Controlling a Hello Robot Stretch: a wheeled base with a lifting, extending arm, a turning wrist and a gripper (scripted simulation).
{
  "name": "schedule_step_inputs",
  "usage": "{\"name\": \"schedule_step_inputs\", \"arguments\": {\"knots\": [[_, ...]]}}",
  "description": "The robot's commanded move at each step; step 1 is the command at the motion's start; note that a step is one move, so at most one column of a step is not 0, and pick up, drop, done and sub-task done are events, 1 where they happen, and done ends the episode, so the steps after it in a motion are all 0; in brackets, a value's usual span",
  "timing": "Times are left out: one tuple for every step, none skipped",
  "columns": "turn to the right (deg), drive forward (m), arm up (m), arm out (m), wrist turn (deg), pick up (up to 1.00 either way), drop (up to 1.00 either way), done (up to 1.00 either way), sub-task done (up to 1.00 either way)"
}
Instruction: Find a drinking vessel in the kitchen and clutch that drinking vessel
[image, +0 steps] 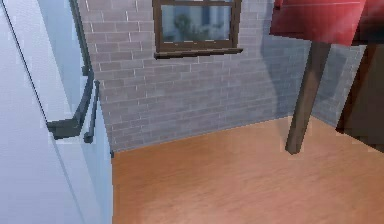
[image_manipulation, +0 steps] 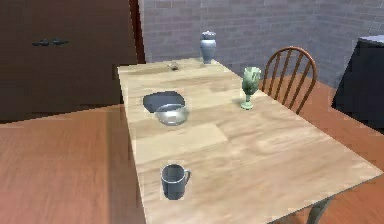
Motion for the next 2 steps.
{"name": "schedule_step_inputs", "arguments": {"knots": [[0.0,0.00,0.50,0.00,0.0,0.00,0.00,0.00,0.00],[0.0,0.00,0.36,0.00,0.0,0.00,0.00,0.00,0.00]]}}
